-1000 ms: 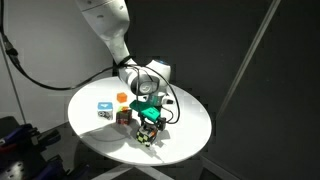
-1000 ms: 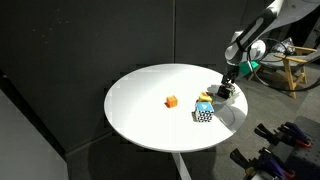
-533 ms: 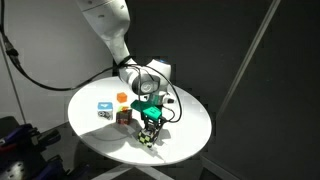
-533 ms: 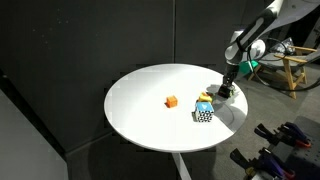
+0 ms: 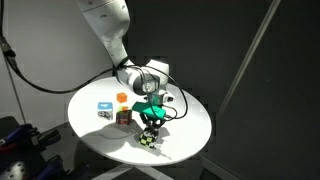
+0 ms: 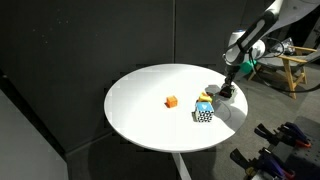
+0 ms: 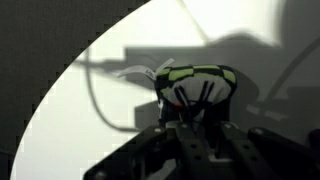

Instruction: Rotate the A cube on the table

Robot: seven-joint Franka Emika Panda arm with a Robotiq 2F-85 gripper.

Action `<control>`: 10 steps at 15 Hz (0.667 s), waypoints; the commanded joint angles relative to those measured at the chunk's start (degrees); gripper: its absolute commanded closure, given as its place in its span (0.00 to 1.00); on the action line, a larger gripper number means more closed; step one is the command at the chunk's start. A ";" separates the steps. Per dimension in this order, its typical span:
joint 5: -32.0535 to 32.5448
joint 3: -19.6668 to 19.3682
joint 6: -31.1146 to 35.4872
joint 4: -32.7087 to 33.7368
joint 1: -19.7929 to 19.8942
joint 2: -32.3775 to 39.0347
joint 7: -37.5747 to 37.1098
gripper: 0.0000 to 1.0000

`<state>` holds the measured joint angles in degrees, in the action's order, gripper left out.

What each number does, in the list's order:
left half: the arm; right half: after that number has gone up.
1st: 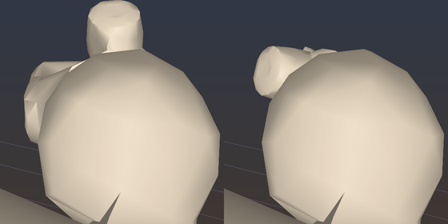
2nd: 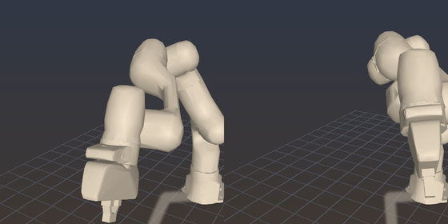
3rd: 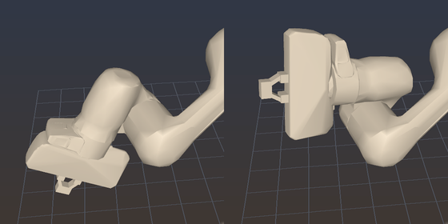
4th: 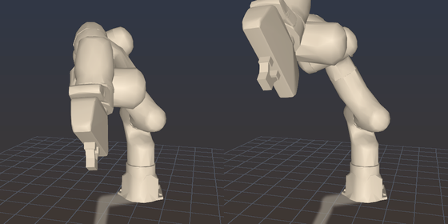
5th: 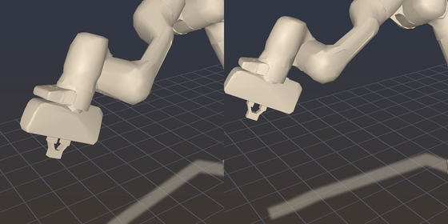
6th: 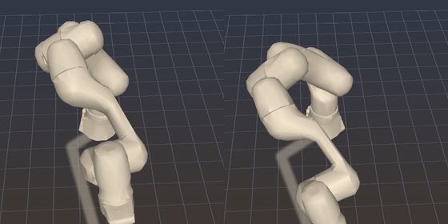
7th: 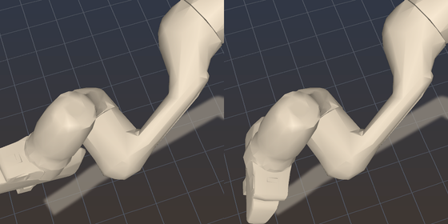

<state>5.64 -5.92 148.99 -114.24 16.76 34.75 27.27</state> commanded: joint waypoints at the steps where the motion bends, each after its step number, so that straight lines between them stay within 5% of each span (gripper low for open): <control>1: 4.76 0.99 0.66 -0.87 1.40 -0.38 6.68 0.97; 10: 8.07 1.04 0.63 -2.67 1.51 -2.78 18.58 0.96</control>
<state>12.10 -5.73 149.05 -114.71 16.84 34.38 42.20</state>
